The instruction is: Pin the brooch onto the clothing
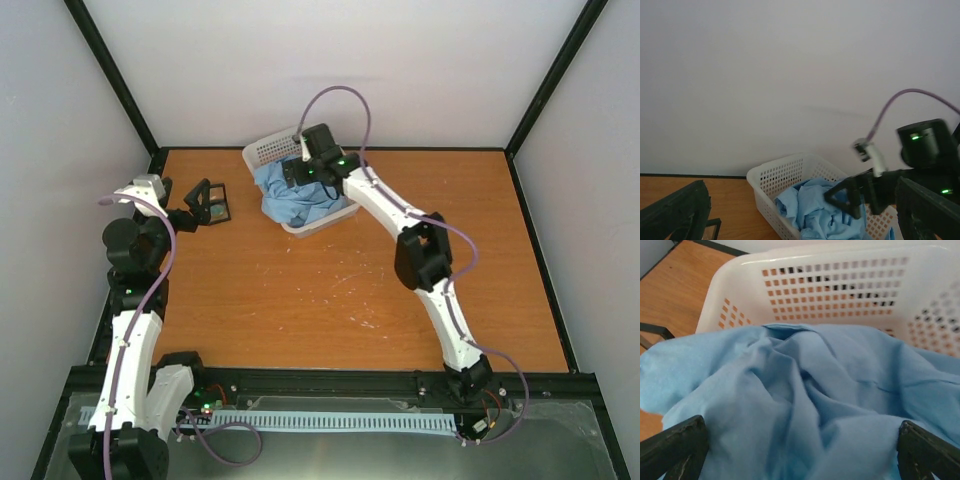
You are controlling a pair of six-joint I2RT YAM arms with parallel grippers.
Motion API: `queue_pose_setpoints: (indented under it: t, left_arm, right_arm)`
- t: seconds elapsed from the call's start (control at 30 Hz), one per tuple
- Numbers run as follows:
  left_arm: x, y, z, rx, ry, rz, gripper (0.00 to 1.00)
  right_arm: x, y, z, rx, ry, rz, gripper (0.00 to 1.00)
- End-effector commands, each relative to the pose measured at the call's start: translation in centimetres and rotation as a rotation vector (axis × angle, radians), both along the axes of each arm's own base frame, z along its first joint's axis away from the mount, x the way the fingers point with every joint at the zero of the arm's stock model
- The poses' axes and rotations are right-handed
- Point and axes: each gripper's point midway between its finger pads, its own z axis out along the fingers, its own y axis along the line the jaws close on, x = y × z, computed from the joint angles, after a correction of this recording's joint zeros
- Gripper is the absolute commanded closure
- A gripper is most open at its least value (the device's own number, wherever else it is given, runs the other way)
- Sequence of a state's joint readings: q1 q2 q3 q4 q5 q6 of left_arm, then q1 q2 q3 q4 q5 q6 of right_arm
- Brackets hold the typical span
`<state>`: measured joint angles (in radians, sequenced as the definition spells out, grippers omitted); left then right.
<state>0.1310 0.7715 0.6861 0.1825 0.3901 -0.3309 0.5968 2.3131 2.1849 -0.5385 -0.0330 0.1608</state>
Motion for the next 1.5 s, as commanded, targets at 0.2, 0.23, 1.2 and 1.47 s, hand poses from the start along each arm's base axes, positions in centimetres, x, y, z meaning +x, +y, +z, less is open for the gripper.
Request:
queue_pose_setpoints:
  t: [0.2,0.23,1.2,1.47]
  left_arm:
    - [0.0,-0.2,0.9,0.013,-0.034,-0.023,0.0]
    - [0.0,-0.2,0.9,0.013,-0.035,-0.024,0.0]
    - [0.2,-1.6,0.5,0.011,-0.025,-0.067,0.0]
    - [0.6,-2.0,0.1,0.011,-0.013,-0.077,0.0]
  right_arm:
    - [-0.4,-0.7,-12.2,-0.29,0.182,-0.068,0.09]
    - [-0.5,-1.3,-13.2,-0.31,0.206,-0.073,0.15]
    - [-2.8,-48.1,-13.7,-0.379,0.307,-0.911,0.97]
    - [-3.5,-54.6,-13.0,-0.448,0.324,-1.007,0.97]
